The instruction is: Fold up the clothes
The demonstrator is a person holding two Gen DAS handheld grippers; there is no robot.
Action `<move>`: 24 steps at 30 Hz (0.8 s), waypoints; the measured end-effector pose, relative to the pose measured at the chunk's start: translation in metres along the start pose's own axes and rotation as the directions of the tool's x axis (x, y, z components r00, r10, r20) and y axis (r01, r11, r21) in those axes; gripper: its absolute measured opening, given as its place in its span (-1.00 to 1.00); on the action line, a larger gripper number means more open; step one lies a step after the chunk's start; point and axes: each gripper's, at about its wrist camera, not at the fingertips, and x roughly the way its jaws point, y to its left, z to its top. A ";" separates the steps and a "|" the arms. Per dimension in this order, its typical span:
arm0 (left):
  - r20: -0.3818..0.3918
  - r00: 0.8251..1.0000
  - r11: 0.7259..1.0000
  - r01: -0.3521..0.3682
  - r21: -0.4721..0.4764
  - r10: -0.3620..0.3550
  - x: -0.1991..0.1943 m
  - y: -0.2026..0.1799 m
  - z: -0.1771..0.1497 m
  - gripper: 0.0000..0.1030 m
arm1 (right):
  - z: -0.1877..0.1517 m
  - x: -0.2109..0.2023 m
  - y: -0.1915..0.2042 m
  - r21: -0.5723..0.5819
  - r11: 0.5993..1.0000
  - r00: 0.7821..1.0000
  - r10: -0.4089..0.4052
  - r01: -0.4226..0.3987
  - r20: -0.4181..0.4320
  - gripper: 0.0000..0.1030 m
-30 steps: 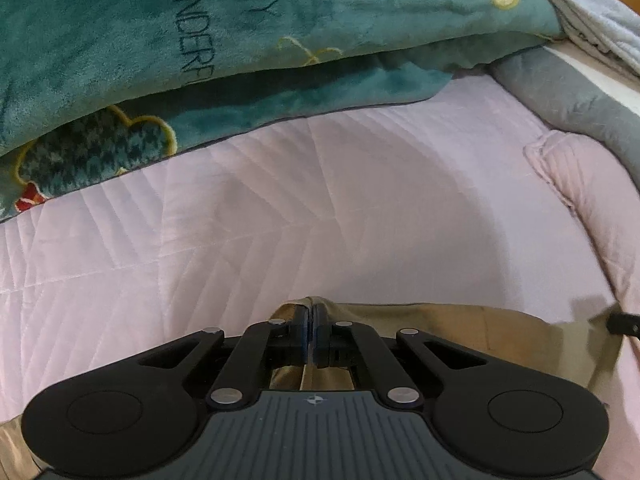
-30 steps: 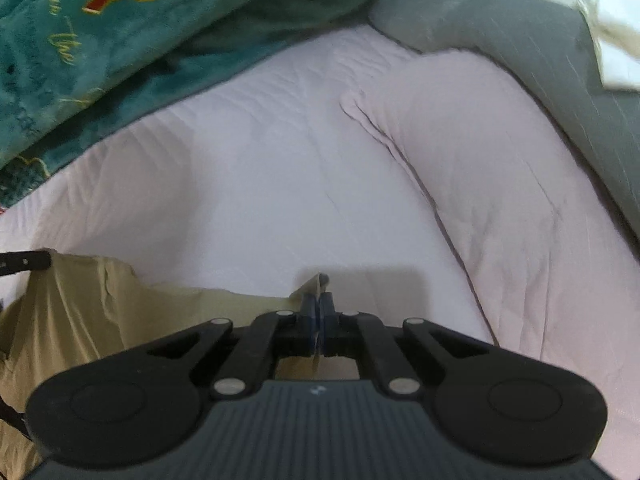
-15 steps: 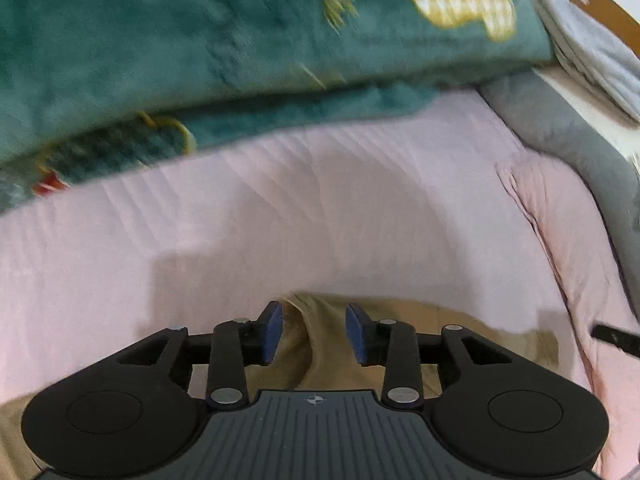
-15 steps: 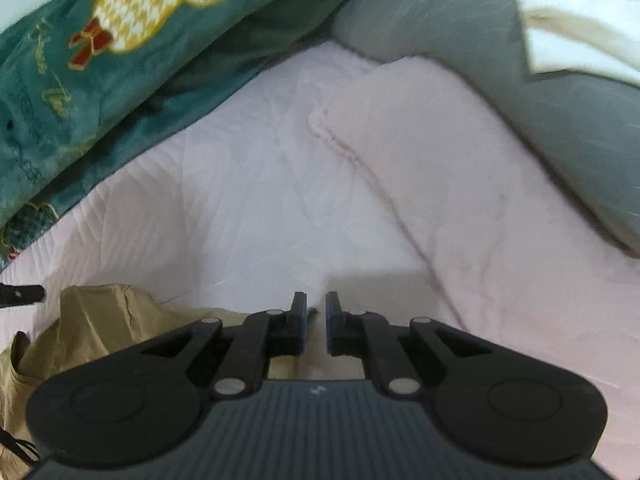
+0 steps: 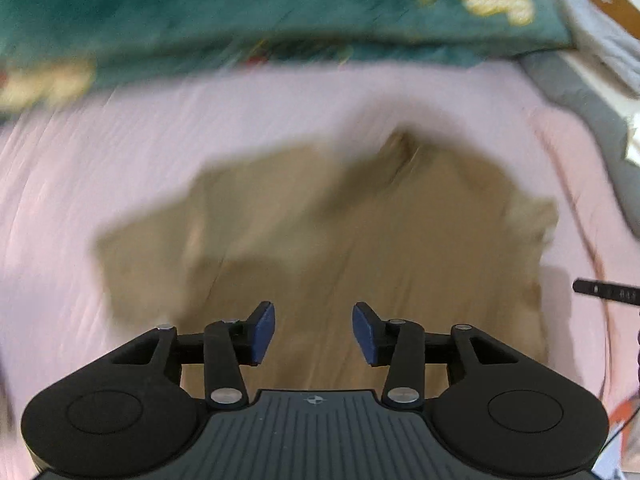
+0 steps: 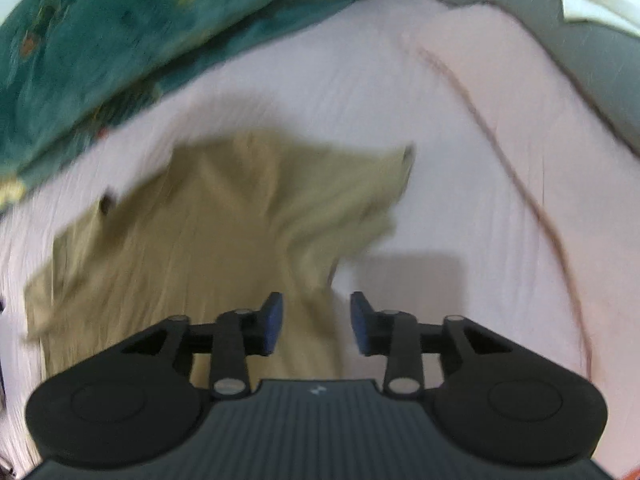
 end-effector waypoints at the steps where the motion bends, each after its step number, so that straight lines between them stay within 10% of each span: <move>1: -0.030 1.000 0.999 0.003 -0.043 -0.004 -0.004 0.013 -0.026 -0.05 | -0.015 0.000 0.005 -0.011 1.000 1.000 -0.004 0.003 -0.026 -0.13; 12: -0.216 0.976 0.992 -0.028 -0.126 0.000 0.023 0.064 -0.231 -0.05 | -0.167 -0.003 0.047 -0.141 0.986 0.975 -0.116 0.090 -0.192 -0.06; 24: -0.185 0.982 0.988 -0.005 -0.156 -0.024 0.035 0.079 -0.295 0.03 | -0.205 -0.014 0.050 -0.192 0.965 0.965 -0.211 0.180 -0.155 0.09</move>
